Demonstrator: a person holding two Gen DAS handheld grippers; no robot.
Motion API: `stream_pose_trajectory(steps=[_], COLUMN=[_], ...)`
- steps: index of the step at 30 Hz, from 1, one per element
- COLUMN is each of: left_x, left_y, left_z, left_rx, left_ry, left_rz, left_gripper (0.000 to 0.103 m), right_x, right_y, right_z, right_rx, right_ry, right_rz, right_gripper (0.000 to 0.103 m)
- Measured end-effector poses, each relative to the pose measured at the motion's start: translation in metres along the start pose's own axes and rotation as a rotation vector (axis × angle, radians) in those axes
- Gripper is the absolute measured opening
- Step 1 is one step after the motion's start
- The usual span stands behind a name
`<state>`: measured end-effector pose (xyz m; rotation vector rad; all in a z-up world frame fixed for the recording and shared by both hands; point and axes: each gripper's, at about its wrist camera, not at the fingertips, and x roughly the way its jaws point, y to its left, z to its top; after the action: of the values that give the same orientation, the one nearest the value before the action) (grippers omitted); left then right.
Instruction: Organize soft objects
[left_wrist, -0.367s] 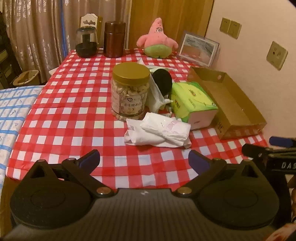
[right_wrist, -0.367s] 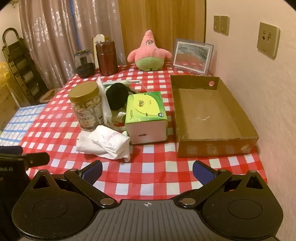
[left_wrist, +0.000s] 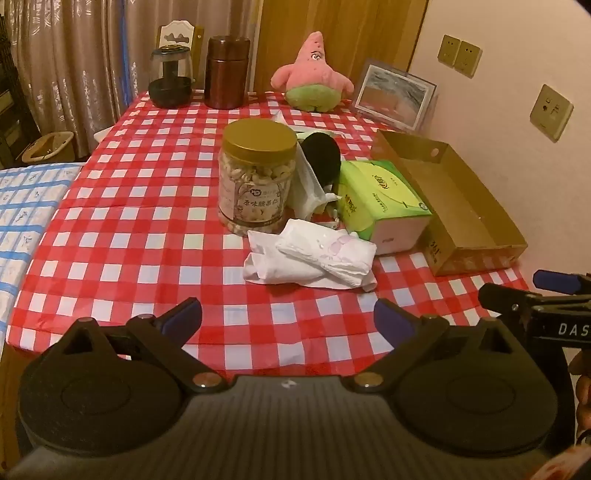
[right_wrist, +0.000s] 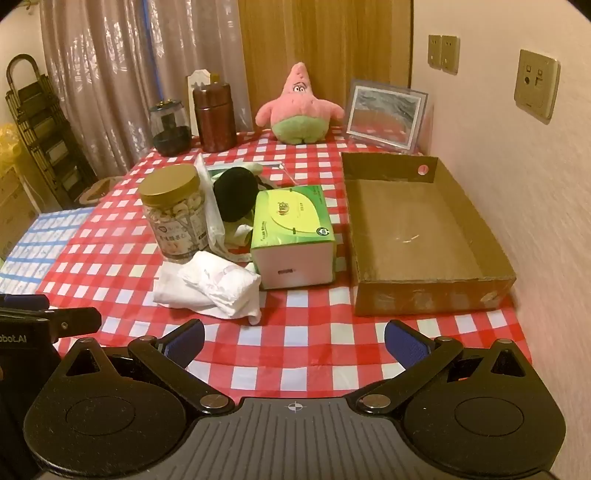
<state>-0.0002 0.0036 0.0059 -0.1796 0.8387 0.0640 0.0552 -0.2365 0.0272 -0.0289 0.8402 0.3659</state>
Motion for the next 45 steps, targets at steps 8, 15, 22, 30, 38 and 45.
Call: stream_pose_trajectory(steps=[8,15,22,30,38,45], left_x=[-0.0007,-0.0013,-0.0023,-0.0028,-0.0036,-0.0035], left_y=[-0.0034,-0.0025,-0.0036,-0.0026,-0.0018,-0.0018], left_z=[-0.0001,-0.0002,-0.0003,-0.0006,0.0,-0.0003], left_rx=[0.012,0.01,0.009,0.006,0.003,0.003], left_ry=[-0.007,-0.01,-0.01,-0.012,-0.014,-0.015], left_rz=[-0.007,-0.012,-0.018,-0.02,-0.024,-0.024], left_gripper=[0.099,0.099,0.099,0.099,0.099,0.099], right_x=[-0.0002,-0.0005,-0.0007,-0.001,-0.0019,-0.0019], right_y=[0.0019,0.0,0.0,0.0004,0.0015,0.0014], right_z=[0.0001,-0.0007,-0.0011,-0.0006,0.0009,0.0012], right_rx=[-0.001,0.003,0.001,0.001,0.002,0.002], right_ry=[-0.003,-0.002,-0.005,-0.007,-0.009,-0.009], right_rz=[-0.002,0.004,0.002,0.002,0.001,0.002], right_gripper=[0.103,0.103,0.103,0.103,0.103,0.103])
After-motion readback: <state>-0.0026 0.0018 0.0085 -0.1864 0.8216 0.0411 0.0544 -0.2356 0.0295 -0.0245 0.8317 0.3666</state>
